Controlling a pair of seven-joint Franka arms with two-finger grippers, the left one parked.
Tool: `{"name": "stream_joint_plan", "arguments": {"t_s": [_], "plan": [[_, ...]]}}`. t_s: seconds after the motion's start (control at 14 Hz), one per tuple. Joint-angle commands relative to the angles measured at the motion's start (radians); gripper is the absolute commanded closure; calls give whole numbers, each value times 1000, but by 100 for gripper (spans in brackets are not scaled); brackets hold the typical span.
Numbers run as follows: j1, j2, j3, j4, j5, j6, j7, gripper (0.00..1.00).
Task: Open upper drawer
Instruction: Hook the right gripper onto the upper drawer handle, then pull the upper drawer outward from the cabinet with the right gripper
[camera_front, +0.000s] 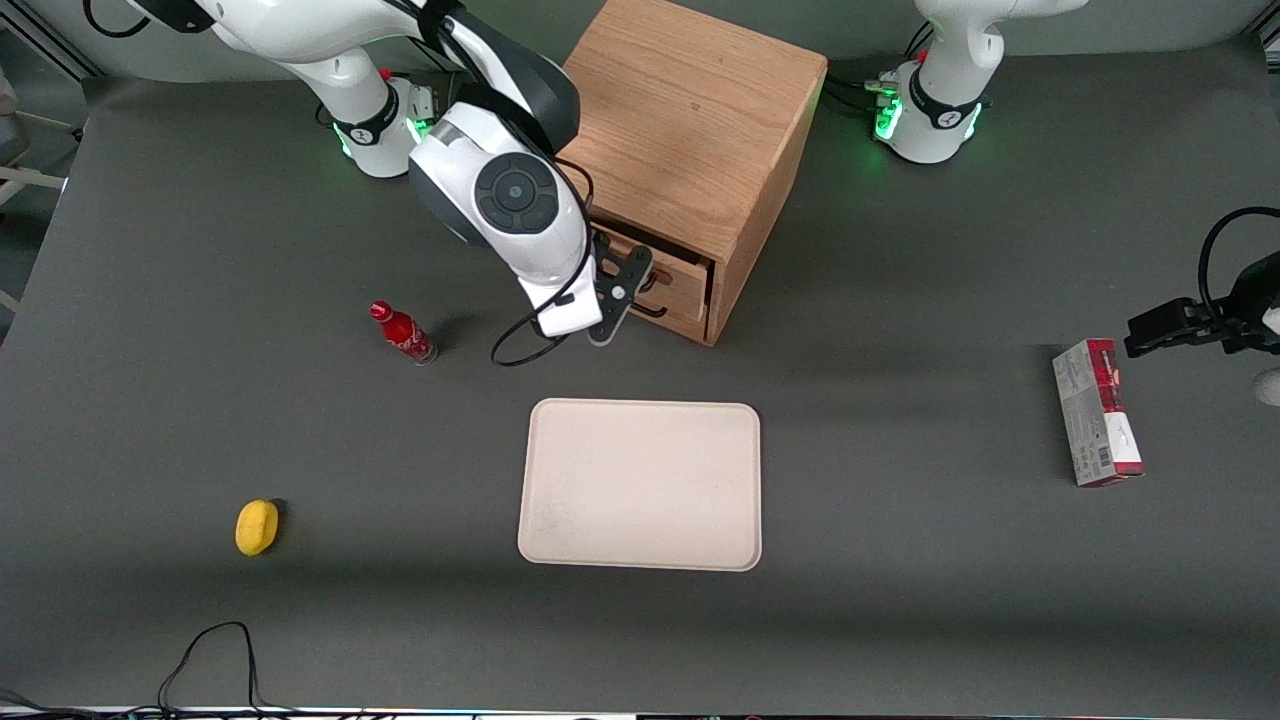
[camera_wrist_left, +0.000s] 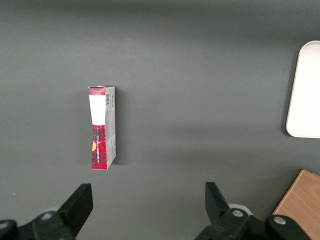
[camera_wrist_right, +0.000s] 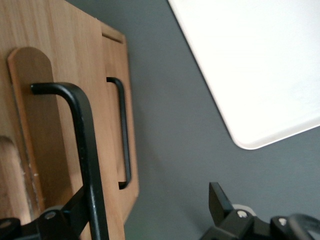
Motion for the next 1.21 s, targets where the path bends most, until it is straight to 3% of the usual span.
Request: {"name": "stream_joint_plan", "arguments": {"t_s": [0.0,0.5,0.86,1.14], "plan": [[-4,44,-44,80,-22,-2,-90,0],[-6,113,-187,240,-15,-9,-279,0],[-6,138,-253,344,-22,-9,-282,0],[-7,123,-290,479,-84,-5,-290,0]]}}
